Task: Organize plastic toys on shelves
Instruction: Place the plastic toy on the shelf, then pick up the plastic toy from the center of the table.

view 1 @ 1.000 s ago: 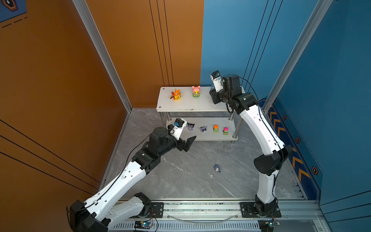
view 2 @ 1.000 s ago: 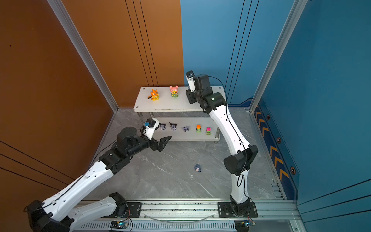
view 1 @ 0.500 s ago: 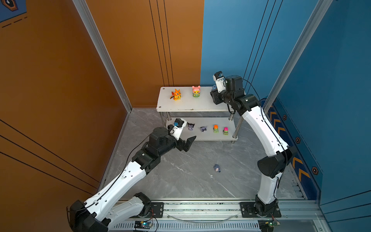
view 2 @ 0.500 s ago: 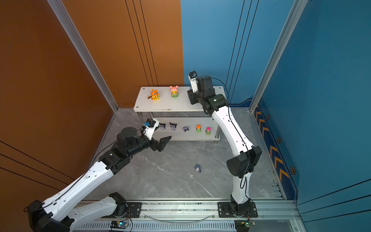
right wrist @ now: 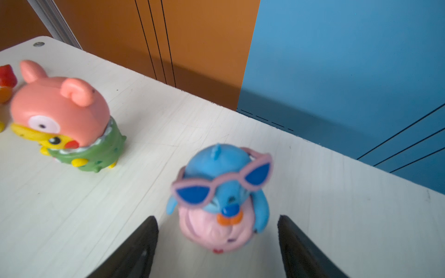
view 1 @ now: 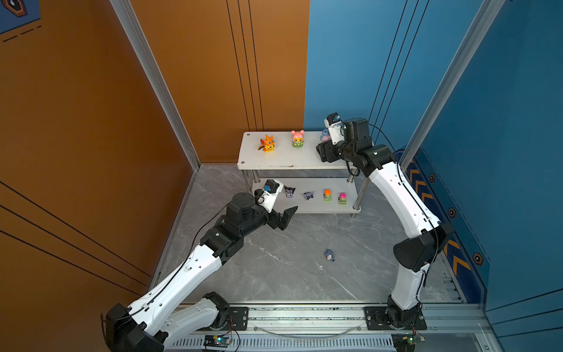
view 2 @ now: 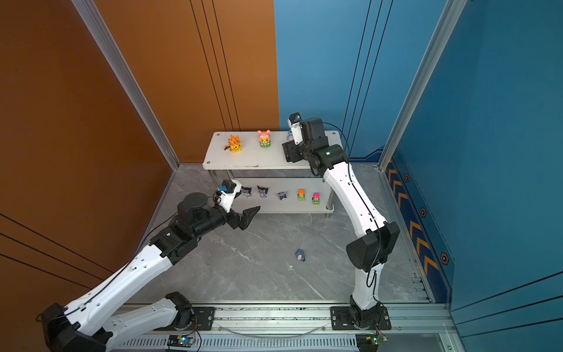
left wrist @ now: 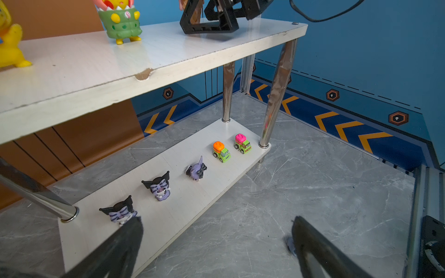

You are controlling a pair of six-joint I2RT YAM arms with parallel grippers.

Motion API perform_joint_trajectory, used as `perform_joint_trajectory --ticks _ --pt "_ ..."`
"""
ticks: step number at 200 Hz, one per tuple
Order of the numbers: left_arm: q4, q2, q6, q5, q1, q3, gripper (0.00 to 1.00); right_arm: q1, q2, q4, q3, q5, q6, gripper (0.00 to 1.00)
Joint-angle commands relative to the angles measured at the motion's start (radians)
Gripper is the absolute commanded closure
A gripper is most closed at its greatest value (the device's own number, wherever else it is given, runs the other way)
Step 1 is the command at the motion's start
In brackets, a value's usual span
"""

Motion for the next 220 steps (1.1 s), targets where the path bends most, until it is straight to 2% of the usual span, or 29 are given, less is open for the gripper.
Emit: perform_joint_trajectory --ticks 1,48,67,93,139,160,185,207,220 --pt "0.008 -0.015 -0.01 0.025 0.011 0.0 0.02 -0.005 -0.095 -0.016 -0.038 -0.031 0.024 0.2" --pt "-0.01 -0.007 -0.011 0.037 0.008 0.02 0.02 -0.006 -0.257 -0.125 -0.134 -0.067 0.032 0.21" --pt "-0.023 0.009 0.004 0.057 -0.003 0.035 0.02 -0.006 -0.388 -0.111 -0.274 -0.072 0.042 0.21" --pt "-0.118 0.071 0.074 0.073 -0.078 0.105 0.02 -0.018 -0.573 -0.1 -0.455 -0.046 0.054 0.21" --pt "-0.171 0.186 0.103 0.13 -0.211 0.107 0.02 -0.057 -0.839 -0.13 -0.712 -0.037 0.1 0.22" --pt "-0.168 0.239 0.075 0.171 -0.252 0.105 0.0 -0.059 -0.916 -0.155 -0.823 -0.069 0.138 0.23" --pt "-0.186 0.293 0.053 0.206 -0.298 0.102 0.05 -0.059 -0.969 -0.189 -0.932 -0.151 0.189 0.23" --pt "-0.159 0.281 0.026 0.226 -0.301 0.054 0.03 -0.048 -0.961 -0.192 -1.039 -0.265 0.253 0.25" --pt "-0.146 0.264 0.03 0.22 -0.303 0.023 0.03 -0.016 -0.96 -0.158 -1.122 -0.273 0.304 0.27"
